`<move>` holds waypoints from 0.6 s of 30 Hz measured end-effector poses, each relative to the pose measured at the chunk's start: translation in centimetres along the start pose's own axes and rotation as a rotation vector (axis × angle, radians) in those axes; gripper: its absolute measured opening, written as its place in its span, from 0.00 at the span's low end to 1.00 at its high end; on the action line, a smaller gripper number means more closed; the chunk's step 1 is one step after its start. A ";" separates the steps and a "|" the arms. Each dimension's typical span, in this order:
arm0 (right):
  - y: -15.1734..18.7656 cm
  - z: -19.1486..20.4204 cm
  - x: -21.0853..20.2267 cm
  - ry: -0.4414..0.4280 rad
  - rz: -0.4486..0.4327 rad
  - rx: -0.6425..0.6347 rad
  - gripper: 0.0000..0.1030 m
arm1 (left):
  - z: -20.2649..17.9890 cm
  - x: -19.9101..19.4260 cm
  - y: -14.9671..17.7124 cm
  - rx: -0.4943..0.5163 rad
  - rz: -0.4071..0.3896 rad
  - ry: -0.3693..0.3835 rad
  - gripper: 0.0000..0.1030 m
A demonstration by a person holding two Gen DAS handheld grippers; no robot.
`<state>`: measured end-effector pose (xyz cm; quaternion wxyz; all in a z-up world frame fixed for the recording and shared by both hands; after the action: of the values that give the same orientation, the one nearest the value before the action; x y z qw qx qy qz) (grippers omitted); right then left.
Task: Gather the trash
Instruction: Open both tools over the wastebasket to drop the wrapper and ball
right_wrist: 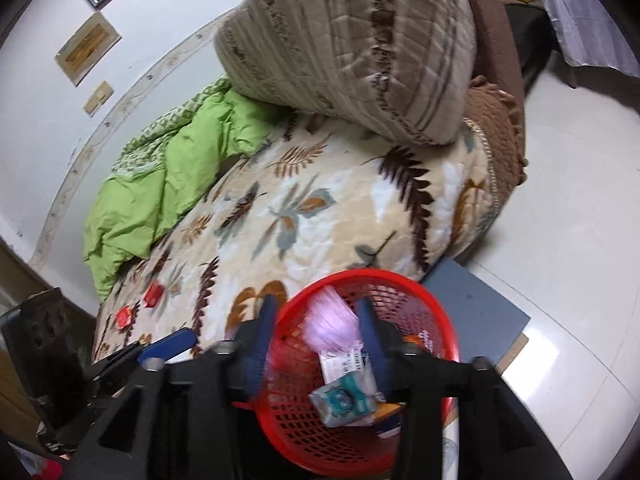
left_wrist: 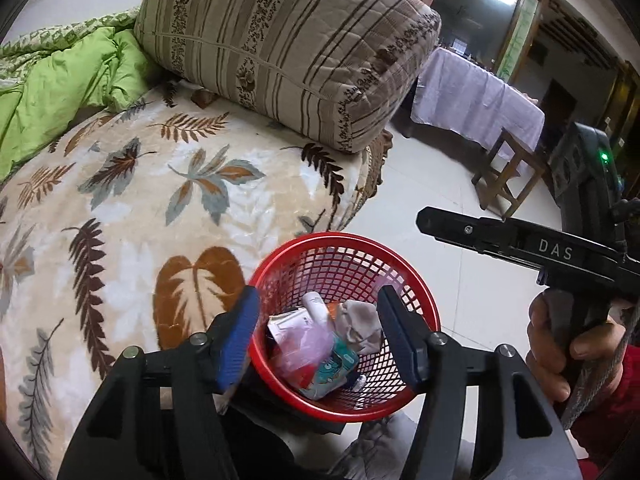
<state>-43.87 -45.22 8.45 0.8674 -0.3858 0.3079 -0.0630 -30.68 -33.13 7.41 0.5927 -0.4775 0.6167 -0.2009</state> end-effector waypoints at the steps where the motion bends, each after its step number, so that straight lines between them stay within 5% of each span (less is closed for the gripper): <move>1: -0.2 0.0 0.0 0.000 -0.003 -0.003 0.48 | 0.4 -0.3 -0.1 -0.007 -0.008 -0.016 0.58; 10: 0.2 5.0 2.7 -0.119 0.027 -0.040 0.48 | 8.5 -5.2 -0.8 -0.142 -0.087 -0.180 0.58; 18: 3.8 16.7 7.3 -0.306 0.127 -0.225 0.48 | 18.1 -12.0 0.3 -0.313 -0.179 -0.351 0.58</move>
<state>-28.82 -34.57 10.74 0.8577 -0.4652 0.2014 0.0861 -15.99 -17.32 9.67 0.5895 -0.6437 0.4831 -0.0685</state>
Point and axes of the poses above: each gripper's, at about its wrist camera, not at the fingertips, and x roughly the way its jaws point, z to its left, y to its underside, the point moved 4 cm from there along x, roughly the way its jaws point, and after that the axes turned 14 degrees about -z, right-handed, at the moved point
